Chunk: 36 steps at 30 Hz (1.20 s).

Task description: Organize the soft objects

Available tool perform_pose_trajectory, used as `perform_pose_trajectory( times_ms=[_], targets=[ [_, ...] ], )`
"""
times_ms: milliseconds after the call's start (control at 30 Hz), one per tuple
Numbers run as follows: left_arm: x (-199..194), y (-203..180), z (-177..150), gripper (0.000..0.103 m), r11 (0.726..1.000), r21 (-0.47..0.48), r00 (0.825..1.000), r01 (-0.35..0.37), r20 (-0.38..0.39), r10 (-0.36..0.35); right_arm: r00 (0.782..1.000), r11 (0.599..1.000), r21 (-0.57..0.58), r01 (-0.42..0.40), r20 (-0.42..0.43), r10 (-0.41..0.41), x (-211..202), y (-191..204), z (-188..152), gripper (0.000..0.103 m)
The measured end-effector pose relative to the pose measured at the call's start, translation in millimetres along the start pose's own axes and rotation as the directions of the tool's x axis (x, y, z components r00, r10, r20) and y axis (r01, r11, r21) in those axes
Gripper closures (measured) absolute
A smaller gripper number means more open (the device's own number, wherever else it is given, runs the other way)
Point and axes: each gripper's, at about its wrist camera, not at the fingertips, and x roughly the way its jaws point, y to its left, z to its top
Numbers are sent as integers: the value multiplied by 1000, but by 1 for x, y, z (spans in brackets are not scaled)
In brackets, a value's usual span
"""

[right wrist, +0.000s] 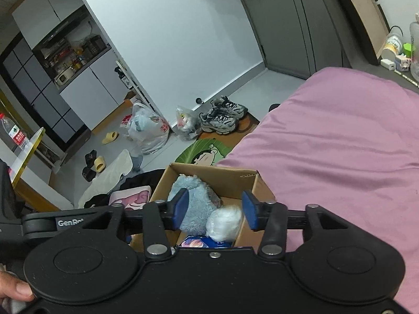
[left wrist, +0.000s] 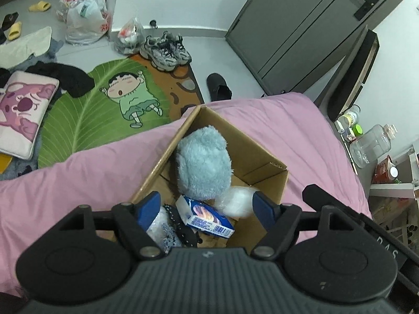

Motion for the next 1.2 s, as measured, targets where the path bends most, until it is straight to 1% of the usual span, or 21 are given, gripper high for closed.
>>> perform_pose_trajectory(
  times_ms=[33, 100, 200, 300, 367, 400, 567, 633, 767, 867, 933, 1000, 1200],
  targets=[
    [-2, -1, 0, 27, 1000, 8, 1000, 0, 3, 0, 1000, 1000, 6, 0, 3, 0, -3, 0, 0, 51],
    [-6, -4, -1, 20, 1000, 18, 1000, 2, 1, -2, 1000, 1000, 17, 3, 5, -3, -8, -2, -1, 50],
    [-14, -8, -5, 17, 1000, 30, 1000, 1, 1, -1, 1000, 1000, 27, 12, 2, -12, -16, -5, -4, 47],
    [-23, -13, -10, 14, 998, 62, 1000, -4, 9, 4, 1000, 999, 40, 29, -1, -29, -26, -10, -7, 40],
    [-30, -17, -14, 13, 997, 82, 1000, -13, 22, 11, 999, 998, 42, 47, 9, -47, -35, -14, -9, 32],
    [-33, -18, -15, 13, 995, 94, 1000, -16, 28, 14, 998, 997, 42, 57, 13, -58, -40, -17, -10, 30],
    [-53, -26, -23, 13, 990, 140, 998, -27, 54, 20, 995, 994, 56, 93, 19, -94, -62, -27, -17, 14],
    [-61, -28, -28, 12, 988, 151, 998, -25, 58, 17, 994, 993, 58, 104, 33, -107, -73, -30, -20, 8],
    [-79, -31, -38, 12, 983, 182, 997, -23, 77, 9, 986, 987, 73, 140, 79, -146, -97, -35, -25, 1],
    [-95, -32, -46, 6, 979, 201, 995, -21, 99, 1, 983, 987, 87, 138, 114, -148, -115, -39, -31, 0],
    [-105, -30, -51, 6, 980, 200, 994, -13, 108, -9, 981, 985, 99, 140, 123, -151, -126, -40, -37, 0],
    [-114, -28, -56, 0, 979, 203, 993, -5, 115, -19, 977, 983, 93, 156, 130, -167, -135, -38, -41, 0],
    [-140, -18, -72, 0, 973, 230, 989, -10, 144, -24, 973, 986, 55, 158, 164, -165, -163, -24, -53, 0]
  ],
)
